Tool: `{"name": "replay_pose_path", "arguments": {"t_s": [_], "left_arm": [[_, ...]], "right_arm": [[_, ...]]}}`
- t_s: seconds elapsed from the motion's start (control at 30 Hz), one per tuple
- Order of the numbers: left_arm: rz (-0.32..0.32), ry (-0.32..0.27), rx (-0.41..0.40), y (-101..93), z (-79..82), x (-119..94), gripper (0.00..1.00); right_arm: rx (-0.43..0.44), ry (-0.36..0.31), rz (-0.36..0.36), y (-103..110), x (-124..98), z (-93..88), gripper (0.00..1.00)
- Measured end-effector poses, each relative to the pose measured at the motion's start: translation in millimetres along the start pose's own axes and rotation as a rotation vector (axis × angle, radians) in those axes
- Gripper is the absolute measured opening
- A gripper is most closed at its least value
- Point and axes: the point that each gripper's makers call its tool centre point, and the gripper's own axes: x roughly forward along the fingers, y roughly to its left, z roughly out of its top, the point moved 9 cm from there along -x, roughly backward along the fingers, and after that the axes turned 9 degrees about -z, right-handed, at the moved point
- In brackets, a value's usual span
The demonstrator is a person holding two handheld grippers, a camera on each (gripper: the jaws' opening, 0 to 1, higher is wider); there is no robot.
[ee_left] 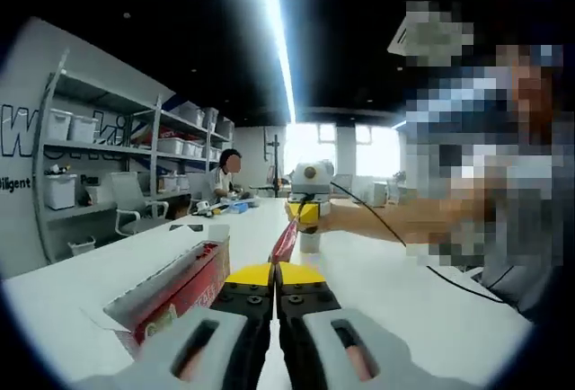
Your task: Tear open the coffee pouch, take out the coffee, and pour the coffee from the pouch into the cup
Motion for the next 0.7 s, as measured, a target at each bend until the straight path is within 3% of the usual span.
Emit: {"name": "replay_pose_path", "arguments": {"t_s": [0.13,0.4,0.7], "left_arm": [[0.002,-0.004,-0.003,-6.8,-3.9,-4,0.03],[0.026,0.013,0.006,-56.1,-8.0,-2,0.03],[0.037,0.013,0.017,-88.5,-11.0,-6,0.03]], "right_arm": [[-0.009,-0.002,0.005,14,-2,-2.1,0.01],[-0.016,-0.007,0.016,44,-8,-6.4,0.01],[-0.032,-0.017,0.022,79,-18,-6.8,0.01]]}}
